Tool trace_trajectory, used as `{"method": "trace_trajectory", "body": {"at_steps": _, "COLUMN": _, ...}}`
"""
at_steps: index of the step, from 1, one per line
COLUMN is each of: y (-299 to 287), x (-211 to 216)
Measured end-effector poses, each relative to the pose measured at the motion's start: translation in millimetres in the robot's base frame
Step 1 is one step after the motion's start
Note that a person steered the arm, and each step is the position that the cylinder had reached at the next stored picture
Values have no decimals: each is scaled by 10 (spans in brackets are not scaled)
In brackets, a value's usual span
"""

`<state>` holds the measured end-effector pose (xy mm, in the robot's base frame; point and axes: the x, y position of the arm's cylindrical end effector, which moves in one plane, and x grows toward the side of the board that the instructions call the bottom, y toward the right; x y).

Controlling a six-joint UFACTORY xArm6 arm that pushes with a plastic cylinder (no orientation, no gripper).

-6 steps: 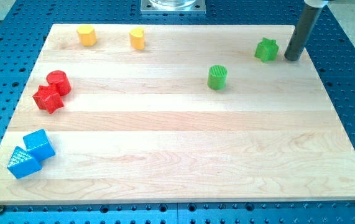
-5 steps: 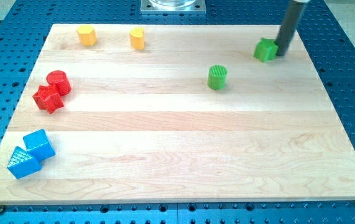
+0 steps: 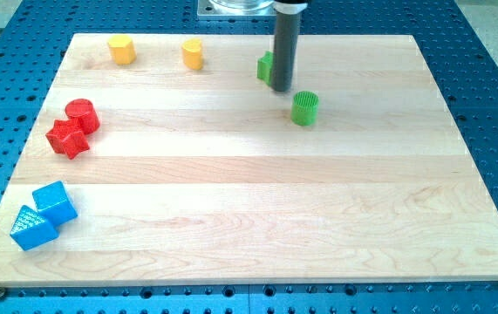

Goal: Place the green star to the right of the heart

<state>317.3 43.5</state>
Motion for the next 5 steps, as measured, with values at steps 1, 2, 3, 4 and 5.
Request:
{"method": "trace_trajectory", "body": {"at_steps": 1, "y": -72, "x": -99}}
{"method": "trace_trajectory", "body": {"at_steps": 2, "y": 279, "x": -337}}
{"method": "trace_trajectory", "body": {"at_steps": 3, "y": 215, "x": -354}}
{"method": "trace_trajectory", "body": {"at_steps": 4, "y": 150, "x": -359}}
{"method": "trace_trajectory", "body": {"at_steps": 5, "y": 129, "x": -375}}
